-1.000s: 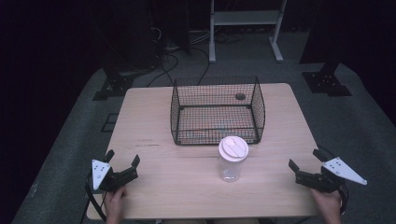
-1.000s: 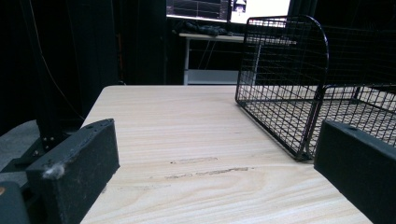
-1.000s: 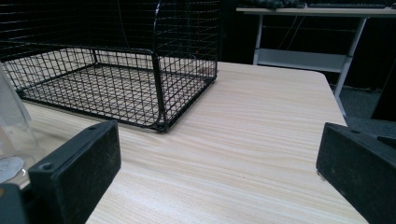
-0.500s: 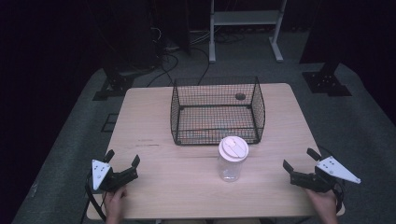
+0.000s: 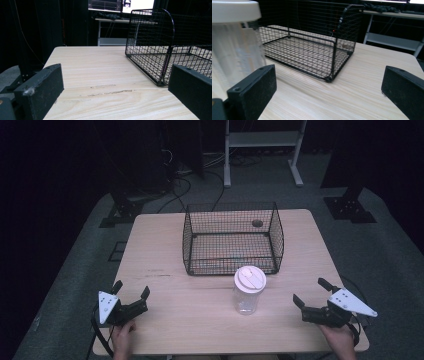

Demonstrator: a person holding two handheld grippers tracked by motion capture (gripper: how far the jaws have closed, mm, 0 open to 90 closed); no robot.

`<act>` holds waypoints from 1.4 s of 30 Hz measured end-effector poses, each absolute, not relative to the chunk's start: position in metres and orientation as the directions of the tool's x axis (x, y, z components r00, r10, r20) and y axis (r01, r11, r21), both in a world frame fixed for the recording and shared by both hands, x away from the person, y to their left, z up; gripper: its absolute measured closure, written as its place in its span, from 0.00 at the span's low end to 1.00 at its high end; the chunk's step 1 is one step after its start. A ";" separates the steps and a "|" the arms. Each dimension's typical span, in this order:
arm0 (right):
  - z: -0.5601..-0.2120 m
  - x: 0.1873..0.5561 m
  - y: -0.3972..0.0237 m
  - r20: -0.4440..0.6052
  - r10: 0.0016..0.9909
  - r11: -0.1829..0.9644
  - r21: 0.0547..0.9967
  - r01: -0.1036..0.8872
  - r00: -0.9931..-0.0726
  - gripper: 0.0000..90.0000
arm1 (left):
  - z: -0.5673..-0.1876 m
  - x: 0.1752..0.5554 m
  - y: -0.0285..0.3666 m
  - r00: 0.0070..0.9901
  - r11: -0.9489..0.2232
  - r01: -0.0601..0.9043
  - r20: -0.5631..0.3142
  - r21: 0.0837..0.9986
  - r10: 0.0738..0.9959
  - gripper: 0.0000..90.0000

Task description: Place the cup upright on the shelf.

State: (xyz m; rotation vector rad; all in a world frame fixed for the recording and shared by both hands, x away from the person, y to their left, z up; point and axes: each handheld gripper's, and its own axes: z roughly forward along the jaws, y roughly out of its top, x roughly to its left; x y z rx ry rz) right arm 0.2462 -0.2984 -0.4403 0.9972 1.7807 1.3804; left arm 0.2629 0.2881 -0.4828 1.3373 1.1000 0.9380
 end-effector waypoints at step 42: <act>-0.418 0.238 -0.200 -0.103 0.720 0.247 0.962 0.115 -0.686 0.00 | -0.483 0.263 0.288 0.250 0.046 0.089 -0.067 0.995 0.966 0.00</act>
